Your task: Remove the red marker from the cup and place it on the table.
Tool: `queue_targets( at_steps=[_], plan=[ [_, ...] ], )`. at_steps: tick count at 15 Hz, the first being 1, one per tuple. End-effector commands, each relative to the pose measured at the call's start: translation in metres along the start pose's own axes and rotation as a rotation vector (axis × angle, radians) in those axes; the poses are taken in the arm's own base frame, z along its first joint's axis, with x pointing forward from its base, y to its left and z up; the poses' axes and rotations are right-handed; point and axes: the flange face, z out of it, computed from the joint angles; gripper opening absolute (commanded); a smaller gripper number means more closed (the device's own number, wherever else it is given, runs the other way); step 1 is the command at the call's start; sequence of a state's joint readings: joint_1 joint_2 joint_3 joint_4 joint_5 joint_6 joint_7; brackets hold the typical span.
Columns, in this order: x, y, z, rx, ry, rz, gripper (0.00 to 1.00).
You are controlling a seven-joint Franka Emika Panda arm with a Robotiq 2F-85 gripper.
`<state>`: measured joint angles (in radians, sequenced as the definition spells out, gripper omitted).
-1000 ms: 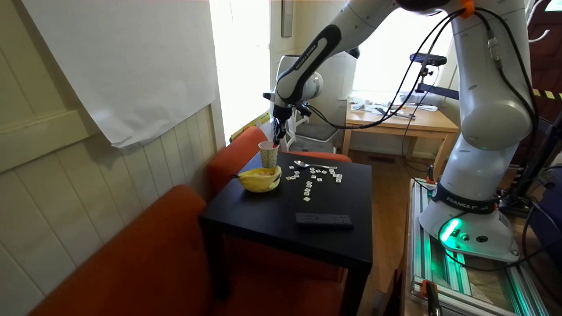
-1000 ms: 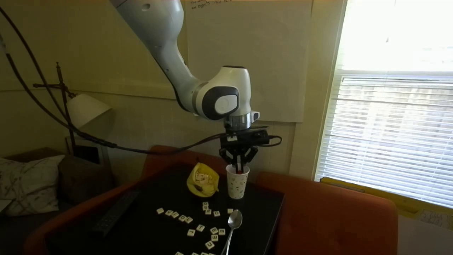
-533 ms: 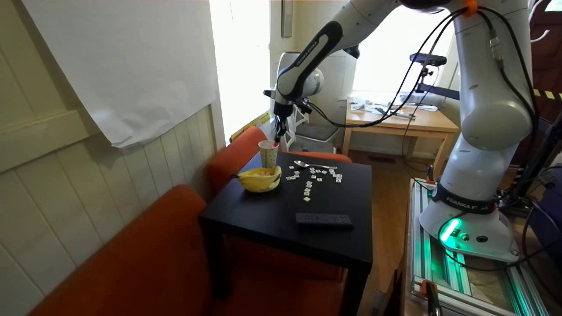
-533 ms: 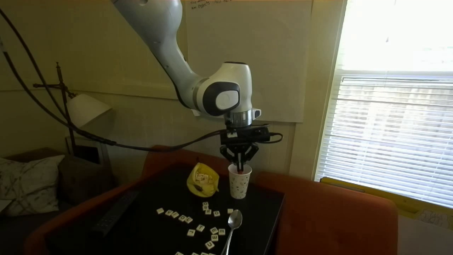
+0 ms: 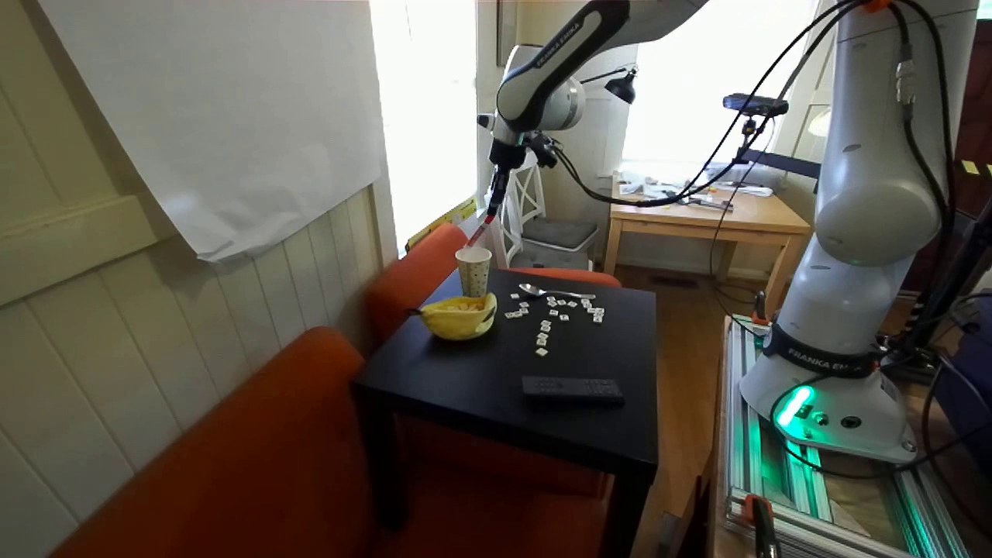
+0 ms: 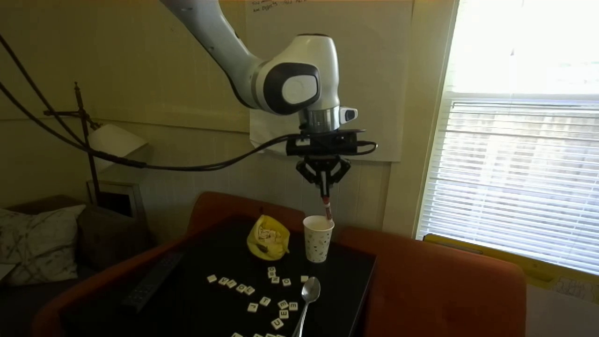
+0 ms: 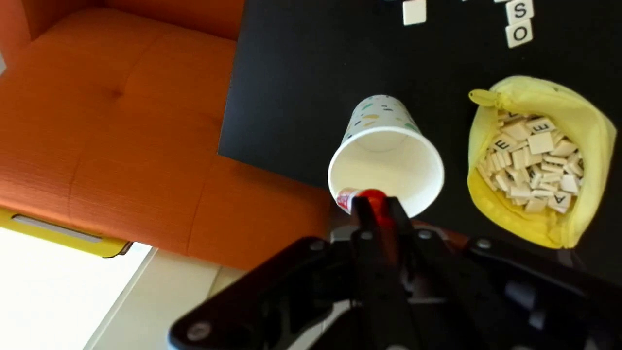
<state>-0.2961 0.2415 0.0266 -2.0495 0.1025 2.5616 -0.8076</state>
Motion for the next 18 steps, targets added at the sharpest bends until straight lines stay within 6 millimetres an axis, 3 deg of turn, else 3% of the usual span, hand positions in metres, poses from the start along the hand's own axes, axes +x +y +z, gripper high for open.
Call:
queue_targets(
  at_steps=[1,6,18],
  plan=[
    [-0.015,-0.006,-0.033,0.013,0.045,0.116,0.02],
    [-0.041,-0.001,-0.04,-0.005,0.095,0.299,0.02],
    [-0.074,-0.01,0.069,-0.188,0.124,0.671,0.02]
  ],
)
